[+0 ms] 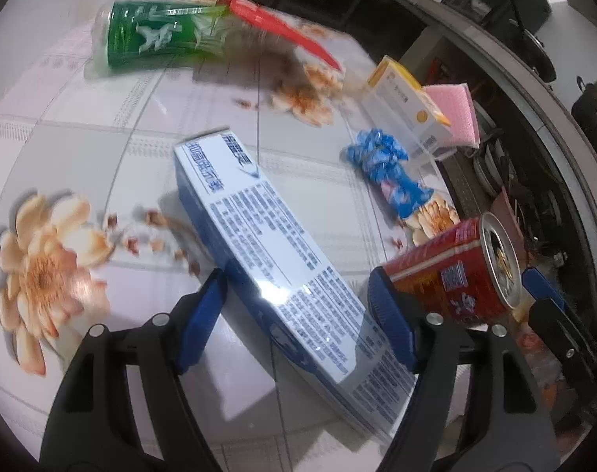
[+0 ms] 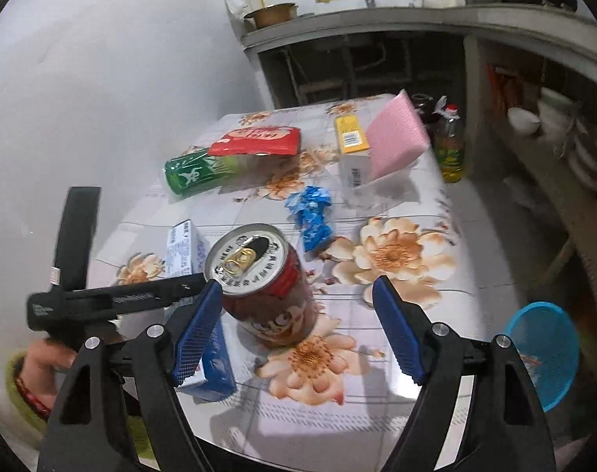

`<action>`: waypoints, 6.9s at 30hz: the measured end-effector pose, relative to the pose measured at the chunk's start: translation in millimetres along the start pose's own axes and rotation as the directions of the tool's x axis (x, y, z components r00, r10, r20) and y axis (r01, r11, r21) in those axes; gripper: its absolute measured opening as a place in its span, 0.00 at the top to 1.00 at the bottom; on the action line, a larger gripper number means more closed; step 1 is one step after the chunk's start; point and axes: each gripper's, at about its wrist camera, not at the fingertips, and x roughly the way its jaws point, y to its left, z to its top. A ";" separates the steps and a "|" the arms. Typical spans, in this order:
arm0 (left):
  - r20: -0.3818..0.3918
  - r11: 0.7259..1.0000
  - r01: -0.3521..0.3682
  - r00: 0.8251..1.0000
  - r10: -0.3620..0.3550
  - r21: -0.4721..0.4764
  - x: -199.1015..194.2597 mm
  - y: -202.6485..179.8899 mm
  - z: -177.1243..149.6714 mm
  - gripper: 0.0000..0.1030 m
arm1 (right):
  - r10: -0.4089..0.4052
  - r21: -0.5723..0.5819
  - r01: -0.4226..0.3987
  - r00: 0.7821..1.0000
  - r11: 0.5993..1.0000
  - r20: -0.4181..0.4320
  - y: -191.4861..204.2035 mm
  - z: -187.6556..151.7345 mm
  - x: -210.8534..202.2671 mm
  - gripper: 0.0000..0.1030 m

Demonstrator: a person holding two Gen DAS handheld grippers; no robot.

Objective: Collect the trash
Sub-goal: 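Close the left tool on the blue-white toothpaste box while the right tool holds the can, then carry the box and can to the blue wastebasket and open both tools, then swing both tools back to the table toward the blue wrapper, then grasp the blue candy wrapper with the right tool while the left tool grasps the yellow box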

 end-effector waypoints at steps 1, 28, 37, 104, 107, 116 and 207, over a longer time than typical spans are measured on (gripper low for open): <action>0.006 1.000 -0.002 1.000 0.002 0.012 0.3 0.1 0.8 0.32 | 0.007 -0.008 -0.007 1.000 1.000 -0.002 -0.3 2.2 4.5 0.26; -0.010 0.969 -0.103 0.994 0.108 0.225 -15.0 19.5 3.7 0.54 | -0.049 -0.177 0.036 0.997 0.984 -0.066 28.3 3.3 55.1 0.20; 0.007 0.972 -0.126 0.992 0.127 0.198 -17.5 23.7 2.9 0.70 | -0.046 -0.161 0.033 0.996 0.986 -0.073 29.5 4.7 57.0 0.36; -0.353 0.814 0.380 0.906 -0.233 0.440 125.4 -352.7 0.8 0.37 | -0.383 0.706 0.354 0.915 0.614 -0.126 -348.7 -167.1 -62.1 0.26; -0.318 0.804 0.401 0.906 -0.278 0.439 93.8 -330.1 4.6 0.35 | -0.376 0.668 0.334 0.922 0.665 -0.087 -323.8 -153.5 -69.5 0.23; -0.116 0.825 0.351 0.935 -0.336 0.443 -6.1 -212.7 12.5 0.32 | -0.328 0.528 0.261 0.944 0.808 0.036 -250.4 -96.0 -91.8 0.22; 0.006 1.000 0.001 1.000 -0.001 0.028 -35.1 8.9 15.7 0.58 | 0.018 0.241 0.024 0.985 0.970 -0.172 -86.5 -44.6 15.6 0.90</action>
